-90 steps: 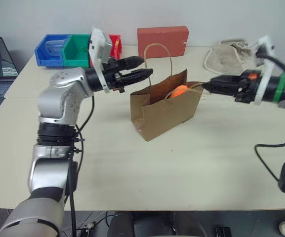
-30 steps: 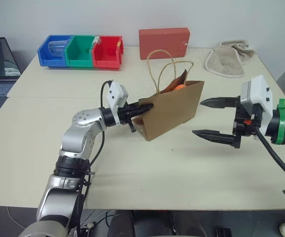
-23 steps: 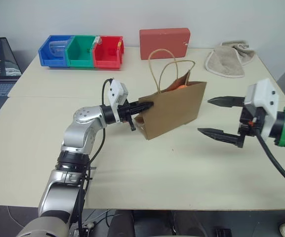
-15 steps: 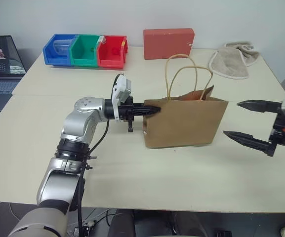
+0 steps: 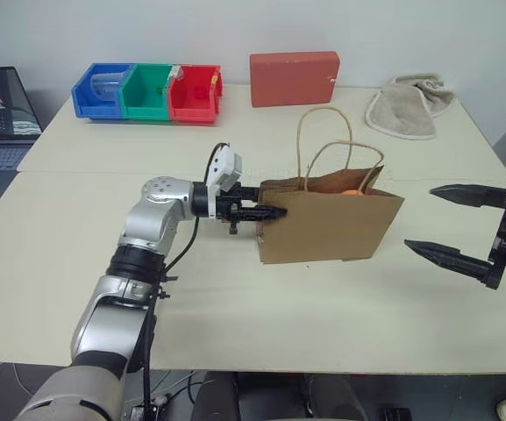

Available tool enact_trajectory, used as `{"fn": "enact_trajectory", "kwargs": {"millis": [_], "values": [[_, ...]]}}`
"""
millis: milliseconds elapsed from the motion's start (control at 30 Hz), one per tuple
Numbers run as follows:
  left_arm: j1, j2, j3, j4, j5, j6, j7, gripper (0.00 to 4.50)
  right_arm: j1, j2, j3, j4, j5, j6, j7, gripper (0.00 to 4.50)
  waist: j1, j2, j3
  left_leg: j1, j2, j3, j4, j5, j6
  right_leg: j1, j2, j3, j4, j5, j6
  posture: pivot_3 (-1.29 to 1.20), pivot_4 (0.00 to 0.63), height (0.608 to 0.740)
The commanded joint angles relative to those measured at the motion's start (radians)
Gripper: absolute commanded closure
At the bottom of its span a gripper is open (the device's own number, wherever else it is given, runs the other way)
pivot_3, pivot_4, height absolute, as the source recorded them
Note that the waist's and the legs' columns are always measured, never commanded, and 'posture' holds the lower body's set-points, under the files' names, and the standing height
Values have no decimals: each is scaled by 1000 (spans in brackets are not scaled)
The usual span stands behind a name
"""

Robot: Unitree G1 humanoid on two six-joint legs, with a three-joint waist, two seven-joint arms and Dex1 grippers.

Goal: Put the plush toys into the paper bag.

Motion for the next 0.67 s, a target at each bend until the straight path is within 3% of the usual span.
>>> {"fn": "enact_trajectory", "kwargs": {"millis": [33,167,400,667], "values": [[18,41,38,-86,-8,17,24,1311,-22,-32,13,37,-32,-43,10,0,1,0,0,0,0,0,0,0,0,0,0,0,0,0,0,0,150,740],[109,180,88,-242,11,55,69,22,-40,-65,46,123,-84,-113,66,0,-7,0,0,0,0,0,0,0,0,0,0,0,0,0,0,0,150,740],[310,474,249,-493,38,171,175,22,-20,-171,28,308,-183,-259,310,0,-14,0,0,0,1,1,-1,0,0,0,0,0,-1,0,0,0,150,740],[424,565,406,-611,-74,302,197,22,-113,-245,93,457,-208,-323,403,0,-8,1,0,1,1,2,0,0,0,0,-1,1,-2,0,0,0,150,740]]}}
